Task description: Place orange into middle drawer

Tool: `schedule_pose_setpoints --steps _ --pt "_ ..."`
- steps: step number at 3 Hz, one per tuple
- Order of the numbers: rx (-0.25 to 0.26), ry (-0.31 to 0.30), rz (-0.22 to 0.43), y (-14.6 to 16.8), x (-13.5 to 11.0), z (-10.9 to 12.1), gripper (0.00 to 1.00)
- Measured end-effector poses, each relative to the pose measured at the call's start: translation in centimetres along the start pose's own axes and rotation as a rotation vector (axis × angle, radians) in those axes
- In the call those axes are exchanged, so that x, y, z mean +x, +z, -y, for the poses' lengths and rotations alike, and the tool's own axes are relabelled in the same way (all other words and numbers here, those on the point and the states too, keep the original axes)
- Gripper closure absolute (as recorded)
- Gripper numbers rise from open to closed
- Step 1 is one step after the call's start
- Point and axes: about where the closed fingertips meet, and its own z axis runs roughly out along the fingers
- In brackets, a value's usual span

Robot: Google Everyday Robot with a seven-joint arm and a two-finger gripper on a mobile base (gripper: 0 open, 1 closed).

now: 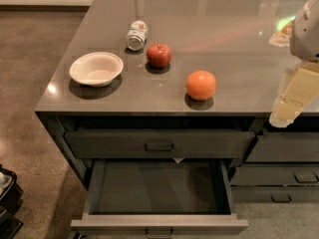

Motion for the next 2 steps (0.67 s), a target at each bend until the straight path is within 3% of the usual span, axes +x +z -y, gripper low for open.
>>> schedule_pose_setpoints --steps 2 --pt "0.003 -0.017 0.038 0.55 -0.75 0.64 0.0"
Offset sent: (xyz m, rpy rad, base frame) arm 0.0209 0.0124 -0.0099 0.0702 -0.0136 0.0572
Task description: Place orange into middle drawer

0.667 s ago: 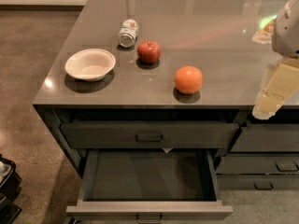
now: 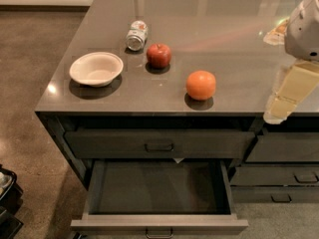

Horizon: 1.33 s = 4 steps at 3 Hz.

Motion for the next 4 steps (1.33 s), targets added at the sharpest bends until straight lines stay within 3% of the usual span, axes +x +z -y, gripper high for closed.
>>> schedule_pose_setpoints --steps 2,4 --pt "-0.062 -0.039 0.116 5.7 -2.7 2.3 0.0" --pt "-0.101 -0.049 0.131 10.4 -3.9 4.6 0.0"
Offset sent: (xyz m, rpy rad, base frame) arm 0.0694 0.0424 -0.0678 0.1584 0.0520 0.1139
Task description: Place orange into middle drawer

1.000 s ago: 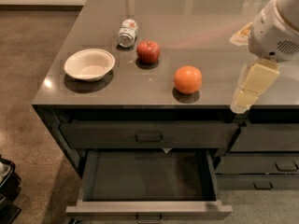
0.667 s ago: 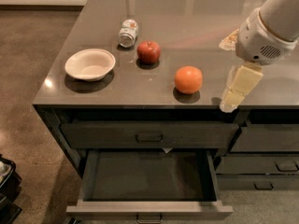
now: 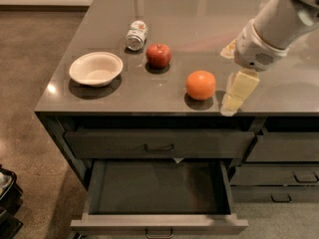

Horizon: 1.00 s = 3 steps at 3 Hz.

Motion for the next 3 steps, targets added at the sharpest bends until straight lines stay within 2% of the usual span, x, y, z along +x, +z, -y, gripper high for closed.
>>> schedule_pose_setpoints --steps 2,3 --pt "-0.065 -0.022 0.048 4.7 -2.3 2.1 0.0" --pt "-0.066 -0.022 0.048 4.8 -2.3 2.1 0.19"
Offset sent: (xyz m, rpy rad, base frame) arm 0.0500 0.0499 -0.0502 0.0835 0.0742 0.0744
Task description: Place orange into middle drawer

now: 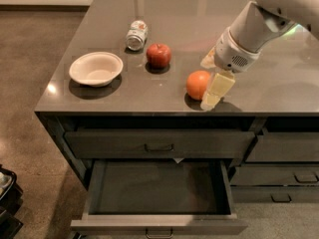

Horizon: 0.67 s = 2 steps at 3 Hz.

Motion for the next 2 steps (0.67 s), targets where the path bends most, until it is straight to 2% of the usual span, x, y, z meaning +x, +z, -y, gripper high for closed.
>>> schedule_pose_setpoints --steps 2 --pt "0.0 0.0 0.0 0.0 0.0 0.0 0.65"
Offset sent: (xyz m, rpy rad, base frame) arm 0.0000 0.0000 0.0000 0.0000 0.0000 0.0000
